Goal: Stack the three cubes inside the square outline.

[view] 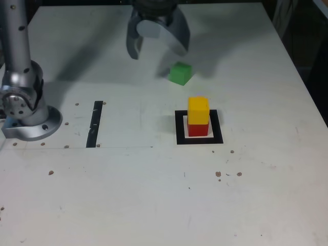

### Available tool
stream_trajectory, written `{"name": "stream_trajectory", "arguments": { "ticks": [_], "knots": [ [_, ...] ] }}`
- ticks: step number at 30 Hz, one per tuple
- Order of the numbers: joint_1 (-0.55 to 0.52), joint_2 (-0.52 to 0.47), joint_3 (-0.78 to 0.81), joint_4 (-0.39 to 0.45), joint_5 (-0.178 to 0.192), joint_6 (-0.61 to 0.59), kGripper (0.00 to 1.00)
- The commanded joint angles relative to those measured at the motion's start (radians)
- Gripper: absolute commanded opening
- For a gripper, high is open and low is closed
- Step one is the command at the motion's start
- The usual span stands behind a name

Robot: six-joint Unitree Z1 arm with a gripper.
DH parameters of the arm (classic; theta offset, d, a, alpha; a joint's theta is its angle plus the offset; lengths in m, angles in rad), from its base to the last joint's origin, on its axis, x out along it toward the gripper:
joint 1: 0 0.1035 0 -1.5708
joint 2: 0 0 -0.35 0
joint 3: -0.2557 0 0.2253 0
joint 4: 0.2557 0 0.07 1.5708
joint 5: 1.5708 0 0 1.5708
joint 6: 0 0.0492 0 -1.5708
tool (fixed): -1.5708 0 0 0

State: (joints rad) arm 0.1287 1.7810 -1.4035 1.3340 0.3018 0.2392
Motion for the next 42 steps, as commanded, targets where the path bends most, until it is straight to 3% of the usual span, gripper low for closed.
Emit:
{"name": "stream_trajectory", "arguments": {
  "ticks": [1, 9, 14, 23, 28, 32, 38, 42],
  "knots": [
    [0.039, -0.005, 0.032, -0.040, 0.002, 0.125, 1.00],
    [0.147, 0.017, 0.168, -0.308, 0.001, 0.357, 0.98],
    [0.147, 0.063, 0.194, -0.389, 0.000, 0.405, 0.95],
    [0.131, 0.150, 0.148, -0.404, 0.003, 0.425, 0.92],
    [0.121, 0.199, 0.115, -0.399, 0.003, 0.422, 0.85],
    [0.118, 0.221, 0.094, -0.390, 0.003, 0.418, 0.72],
    [0.115, 0.228, 0.075, -0.375, 0.003, 0.416, 0.46],
    [0.115, 0.240, 0.068, -0.373, 0.000, 0.416, 0.36]
  ]
}}
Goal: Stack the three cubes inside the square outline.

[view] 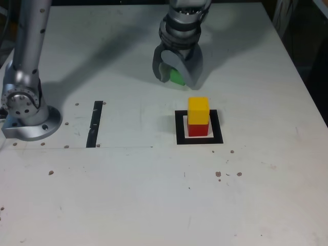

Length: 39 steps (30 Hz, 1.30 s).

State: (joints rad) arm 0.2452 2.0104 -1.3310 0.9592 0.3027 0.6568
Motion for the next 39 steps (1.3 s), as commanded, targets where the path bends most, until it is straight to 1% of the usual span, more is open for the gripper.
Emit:
{"name": "stream_trajectory", "arguments": {
  "ticks": [1, 5, 11, 17, 20, 22, 24, 27, 30, 32, 34, 36, 39],
  "knots": [
    [-0.002, 0.015, -0.005, 0.002, -0.002, -0.002, 0.35],
    [-0.007, 0.032, -0.015, 0.003, -0.006, -0.004, 0.30],
    [-0.027, 0.033, -0.035, -0.010, 0.010, -0.040, 0.19],
    [-0.029, 0.022, -0.037, -0.025, 0.012, -0.055, 0.15],
    [-0.032, 0.009, -0.046, -0.002, 0.011, -0.066, 0.14],
    [-0.043, -0.012, -0.066, 0.040, 0.014, -0.086, 0.13],
    [-0.067, -0.040, -0.105, 0.108, 0.018, -0.120, 0.13],
    [-0.138, -0.079, -0.210, 0.275, 0.026, -0.208, 0.12],
    [-0.236, -0.097, -0.345, 0.478, 0.027, -0.337, 0.12],
    [-0.303, -0.104, -0.421, 0.580, 0.020, -0.429, 0.12],
    [-0.354, -0.111, -0.468, 0.637, -0.001, -0.517, 0.12],
    [-0.386, -0.115, -0.480, 0.655, -0.045, -0.594, 0.12],
    [-0.418, -0.115, -0.463, 0.656, -0.115, -0.699, 0.12]
  ]
}}
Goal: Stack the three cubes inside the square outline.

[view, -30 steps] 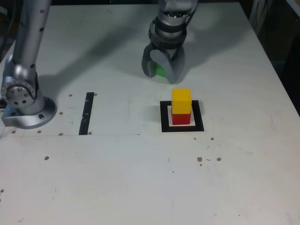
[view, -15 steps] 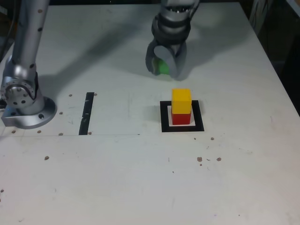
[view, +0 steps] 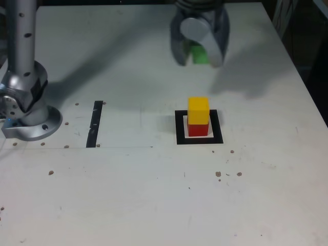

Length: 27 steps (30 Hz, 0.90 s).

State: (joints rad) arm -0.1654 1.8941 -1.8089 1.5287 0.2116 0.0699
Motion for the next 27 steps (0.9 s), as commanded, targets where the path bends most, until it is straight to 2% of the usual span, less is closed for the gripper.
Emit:
{"name": "stream_trajectory", "arguments": {
  "ticks": [1, 5, 9, 18, 27],
  "knots": [
    [-0.015, 0.002, 0.022, 0.087, -0.041, -0.136, 0.12],
    [-0.039, 0.004, 0.043, 0.088, -0.069, -0.198, 0.12],
    [-0.045, 0.017, 0.055, 0.087, -0.082, -0.230, 0.12],
    [-0.121, 0.092, -0.039, 0.081, -0.083, -0.317, 0.12],
    [-0.129, 0.118, -0.046, 0.075, -0.063, -0.321, 0.12]
  ]
}}
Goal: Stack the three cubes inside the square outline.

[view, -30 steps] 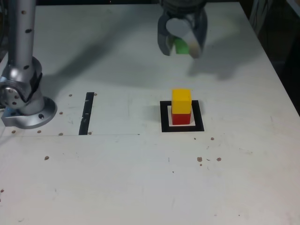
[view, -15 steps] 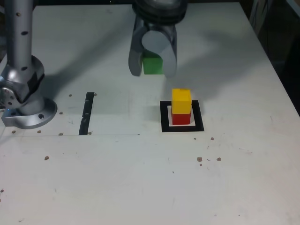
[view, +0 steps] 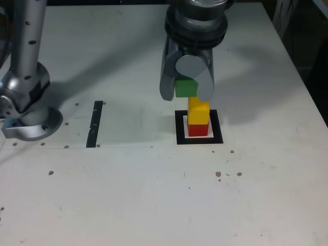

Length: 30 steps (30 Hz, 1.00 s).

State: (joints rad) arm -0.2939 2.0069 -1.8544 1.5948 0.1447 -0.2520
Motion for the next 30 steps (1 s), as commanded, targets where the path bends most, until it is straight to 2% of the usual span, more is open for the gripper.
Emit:
{"name": "stream_trajectory", "arguments": {
  "ticks": [1, 10, 17, 30],
  "knots": [
    [-0.001, 0.009, -0.002, 0.008, 0.005, 0.002, 0.12],
    [-0.001, 0.038, -0.025, 0.001, 0.016, 0.013, 0.12],
    [-0.001, 0.072, -0.031, 0.000, 0.040, 0.021, 0.12],
    [-0.001, 0.103, -0.040, 0.001, 0.049, 0.026, 0.12]
  ]
}}
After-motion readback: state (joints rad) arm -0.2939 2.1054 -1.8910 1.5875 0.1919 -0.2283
